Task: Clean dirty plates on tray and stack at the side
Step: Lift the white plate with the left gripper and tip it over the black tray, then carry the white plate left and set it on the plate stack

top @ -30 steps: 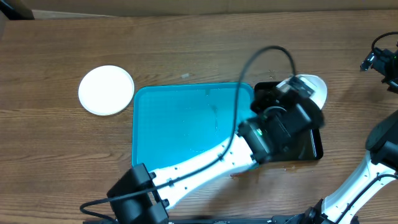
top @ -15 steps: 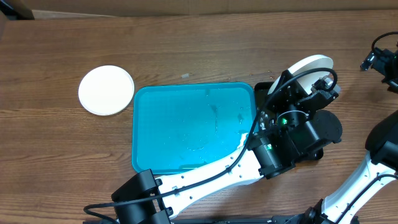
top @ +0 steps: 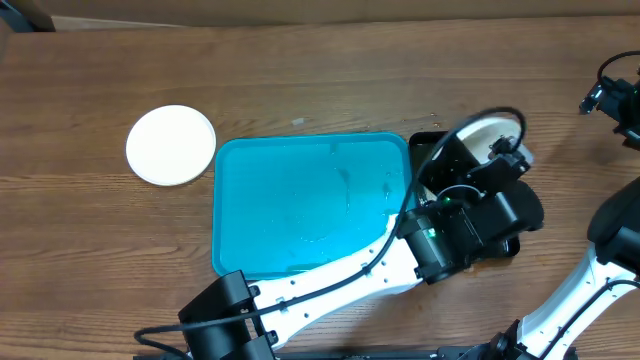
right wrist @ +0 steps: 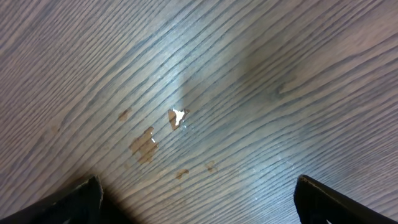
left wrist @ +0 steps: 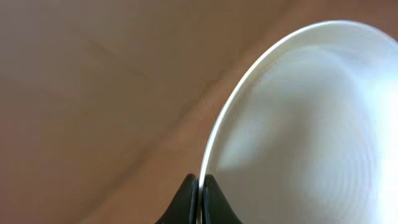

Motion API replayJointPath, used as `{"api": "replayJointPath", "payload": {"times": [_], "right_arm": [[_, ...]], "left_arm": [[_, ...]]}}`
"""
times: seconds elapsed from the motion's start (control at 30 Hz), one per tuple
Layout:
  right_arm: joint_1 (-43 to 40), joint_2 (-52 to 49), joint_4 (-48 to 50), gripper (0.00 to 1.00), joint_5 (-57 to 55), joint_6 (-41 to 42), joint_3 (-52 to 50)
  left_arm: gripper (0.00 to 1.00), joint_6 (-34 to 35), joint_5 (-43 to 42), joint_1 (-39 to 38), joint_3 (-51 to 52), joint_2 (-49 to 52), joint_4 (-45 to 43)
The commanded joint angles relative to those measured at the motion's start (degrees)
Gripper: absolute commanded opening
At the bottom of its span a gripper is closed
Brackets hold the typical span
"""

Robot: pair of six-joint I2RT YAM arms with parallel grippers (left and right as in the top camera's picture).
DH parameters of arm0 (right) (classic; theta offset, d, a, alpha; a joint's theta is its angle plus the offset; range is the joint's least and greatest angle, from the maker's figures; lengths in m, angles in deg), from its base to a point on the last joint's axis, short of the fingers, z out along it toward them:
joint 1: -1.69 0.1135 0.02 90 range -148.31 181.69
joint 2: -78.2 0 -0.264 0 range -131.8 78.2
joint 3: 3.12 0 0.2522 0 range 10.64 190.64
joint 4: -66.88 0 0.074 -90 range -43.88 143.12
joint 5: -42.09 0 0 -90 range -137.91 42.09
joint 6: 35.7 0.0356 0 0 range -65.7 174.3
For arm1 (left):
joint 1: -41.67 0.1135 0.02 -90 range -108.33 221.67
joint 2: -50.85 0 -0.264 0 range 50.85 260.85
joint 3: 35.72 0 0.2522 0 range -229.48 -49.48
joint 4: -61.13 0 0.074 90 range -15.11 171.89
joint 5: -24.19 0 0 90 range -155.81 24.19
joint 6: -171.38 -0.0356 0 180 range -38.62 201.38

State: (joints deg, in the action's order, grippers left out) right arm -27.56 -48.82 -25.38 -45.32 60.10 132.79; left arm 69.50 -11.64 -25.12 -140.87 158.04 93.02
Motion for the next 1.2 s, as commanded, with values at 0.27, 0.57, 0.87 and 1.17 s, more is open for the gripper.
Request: {"api": "replayJointPath", "payload": {"times": [0.27,0.57,0.87,1.17], "right_arm": [[-0.07,1.55,0.28,1.00,0.04,0.24,0.81],[-0.07,1.55,0.28,1.00,0.04,0.24,0.81],[-0.07,1.55,0.28,1.00,0.04,0.24,0.81],[-0.07,1.55,0.28,1.00,0.04,0.24,0.81]], "left_arm": [[0.04,33.16,-54.38,24.81,-1.42,-1.03,12.20],[0.04,39.36,-79.73,60.39,-1.44,-1.22,23.28],[0.04,39.10,-72.89,90.64,-1.29,-1.14,37.00],[0.04,35.36,-68.41,99.78,1.51,-1.11,38.47]]}}
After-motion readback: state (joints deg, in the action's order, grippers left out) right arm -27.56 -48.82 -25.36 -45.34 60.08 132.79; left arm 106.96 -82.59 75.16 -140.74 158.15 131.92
